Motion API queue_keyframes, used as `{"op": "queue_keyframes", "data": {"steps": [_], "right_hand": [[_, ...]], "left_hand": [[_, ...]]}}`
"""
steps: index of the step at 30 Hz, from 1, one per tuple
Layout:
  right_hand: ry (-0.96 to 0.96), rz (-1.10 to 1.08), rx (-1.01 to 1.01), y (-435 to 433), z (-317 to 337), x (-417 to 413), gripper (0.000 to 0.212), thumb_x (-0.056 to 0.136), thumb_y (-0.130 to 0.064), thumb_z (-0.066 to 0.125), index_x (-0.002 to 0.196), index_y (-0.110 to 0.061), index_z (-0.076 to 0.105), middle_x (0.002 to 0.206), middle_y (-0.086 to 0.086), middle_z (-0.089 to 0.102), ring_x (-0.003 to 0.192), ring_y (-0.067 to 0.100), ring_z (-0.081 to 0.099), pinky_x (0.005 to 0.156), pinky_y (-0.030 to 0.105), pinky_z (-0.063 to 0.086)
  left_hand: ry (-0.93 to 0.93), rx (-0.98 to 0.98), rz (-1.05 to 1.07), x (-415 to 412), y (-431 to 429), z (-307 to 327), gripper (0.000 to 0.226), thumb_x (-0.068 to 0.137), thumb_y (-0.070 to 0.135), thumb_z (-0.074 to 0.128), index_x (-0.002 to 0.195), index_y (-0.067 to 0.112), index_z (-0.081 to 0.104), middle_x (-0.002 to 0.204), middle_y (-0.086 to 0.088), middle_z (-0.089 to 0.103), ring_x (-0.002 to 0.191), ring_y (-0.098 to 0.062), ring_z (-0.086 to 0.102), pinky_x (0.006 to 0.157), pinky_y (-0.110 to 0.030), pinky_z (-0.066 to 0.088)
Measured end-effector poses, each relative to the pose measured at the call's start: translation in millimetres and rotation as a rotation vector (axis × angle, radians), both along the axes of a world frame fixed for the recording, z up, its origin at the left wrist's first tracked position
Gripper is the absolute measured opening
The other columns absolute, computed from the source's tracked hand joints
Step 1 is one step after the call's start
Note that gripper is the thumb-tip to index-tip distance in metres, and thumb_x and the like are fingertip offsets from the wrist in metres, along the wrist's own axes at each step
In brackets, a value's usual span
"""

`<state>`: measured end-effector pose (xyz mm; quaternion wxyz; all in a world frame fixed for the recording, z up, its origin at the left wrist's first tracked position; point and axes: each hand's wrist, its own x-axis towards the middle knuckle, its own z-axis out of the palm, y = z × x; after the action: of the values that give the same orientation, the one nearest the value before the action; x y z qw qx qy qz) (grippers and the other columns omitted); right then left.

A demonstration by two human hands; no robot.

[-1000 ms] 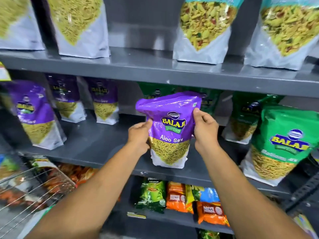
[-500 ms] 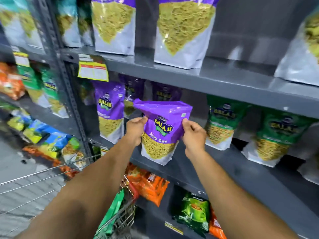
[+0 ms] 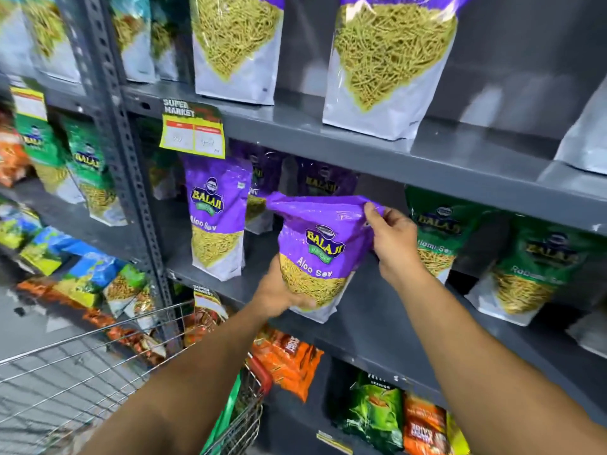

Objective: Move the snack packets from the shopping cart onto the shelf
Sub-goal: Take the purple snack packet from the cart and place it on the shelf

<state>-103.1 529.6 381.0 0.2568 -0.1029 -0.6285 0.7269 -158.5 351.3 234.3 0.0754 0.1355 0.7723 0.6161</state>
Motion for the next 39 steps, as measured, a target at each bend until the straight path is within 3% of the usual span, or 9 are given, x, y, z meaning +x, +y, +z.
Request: {"op": "queue_keyframes", "data": {"steps": [5,9,14,19,24,28,32,34,39], "right_hand": [[0.157,-0.148,-0.093,7,2,-2,0.022,0.081,-0.001,0.066,0.07,-0.017,0.058,0.059,-0.011,0.062,0.055,0.002,0.055,0.064,0.022,0.047],[0.259,-0.264,-0.128,11,6,-1,0.031,0.082,0.006,0.061,0.064,-0.019,0.054,0.052,-0.015,0.061,0.056,-0.001,0.054,0.071,0.024,0.045],[0.234,-0.111,0.187,2,12,3,0.019,0.083,-0.005,0.064,0.083,-0.024,0.059,0.073,-0.001,0.06,0.062,-0.001,0.058,0.066,0.016,0.047],[0.154,-0.05,0.148,-2,-3,1,0.043,0.082,-0.009,0.068,0.12,-0.014,0.049,0.1,0.003,0.067,0.087,0.011,0.065,0.081,0.022,0.052],[0.07,-0.183,0.1,-20,-42,11,0.059,0.085,-0.027,0.065,0.132,-0.005,0.037,0.119,0.008,0.059,0.1,0.003,0.062,0.091,0.022,0.05],[0.054,-0.411,0.477,-45,-103,46,0.071,0.077,-0.044,0.061,0.131,-0.003,0.04,0.12,0.009,0.048,0.115,0.028,0.047,0.105,0.041,0.038],[0.021,-0.06,0.767,-80,-151,63,0.032,0.078,-0.033,0.058,0.104,-0.015,0.062,0.104,-0.002,0.055,0.103,0.015,0.053,0.095,0.017,0.037],[-0.036,0.239,0.896,-101,-167,51,0.019,0.078,-0.028,0.058,0.092,-0.019,0.068,0.091,-0.004,0.063,0.091,0.012,0.059,0.084,0.021,0.046],[-0.537,0.852,1.194,-155,-208,17,0.032,0.081,-0.026,0.064,0.112,-0.02,0.064,0.102,0.005,0.071,0.097,0.021,0.065,0.079,0.025,0.044]], "left_hand": [[0.02,-0.102,0.063,-2,0,5,0.104,0.03,0.037,0.095,0.121,0.025,0.044,0.116,0.005,0.062,0.107,-0.015,0.059,0.087,-0.031,0.047],[-0.002,-0.083,0.032,2,-1,9,0.1,0.041,0.027,0.094,0.124,0.022,0.039,0.116,0.005,0.058,0.106,-0.015,0.056,0.083,-0.029,0.044],[-0.009,-0.043,0.047,4,-4,5,0.1,0.038,0.031,0.094,0.121,0.028,0.038,0.117,0.004,0.06,0.108,-0.016,0.058,0.086,-0.031,0.048],[-0.004,-0.023,0.024,5,-5,1,0.107,0.039,0.031,0.095,0.129,0.027,0.036,0.122,0.006,0.059,0.112,-0.015,0.057,0.095,-0.037,0.049],[-0.009,-0.087,0.012,5,-33,4,0.124,0.044,0.039,0.092,0.146,0.021,0.023,0.146,0.004,0.04,0.134,-0.014,0.038,0.111,-0.038,0.035],[0.165,-0.257,0.118,8,-98,1,0.075,0.067,0.033,0.082,0.132,0.016,0.049,0.137,-0.005,0.054,0.125,-0.013,0.049,0.105,-0.027,0.039],[0.224,-0.467,0.197,32,-184,-27,0.042,0.077,0.027,0.075,0.115,0.014,0.064,0.114,0.002,0.064,0.101,-0.014,0.061,0.082,-0.016,0.042],[0.192,-0.625,0.177,51,-222,-60,0.035,0.08,0.027,0.071,0.112,0.014,0.065,0.111,0.0,0.066,0.101,-0.018,0.063,0.08,-0.019,0.043],[0.07,-0.919,-0.015,105,-277,-160,0.052,0.083,0.05,0.041,0.12,0.018,0.06,0.124,-0.008,0.065,0.112,-0.028,0.062,0.095,-0.037,0.052]]}}
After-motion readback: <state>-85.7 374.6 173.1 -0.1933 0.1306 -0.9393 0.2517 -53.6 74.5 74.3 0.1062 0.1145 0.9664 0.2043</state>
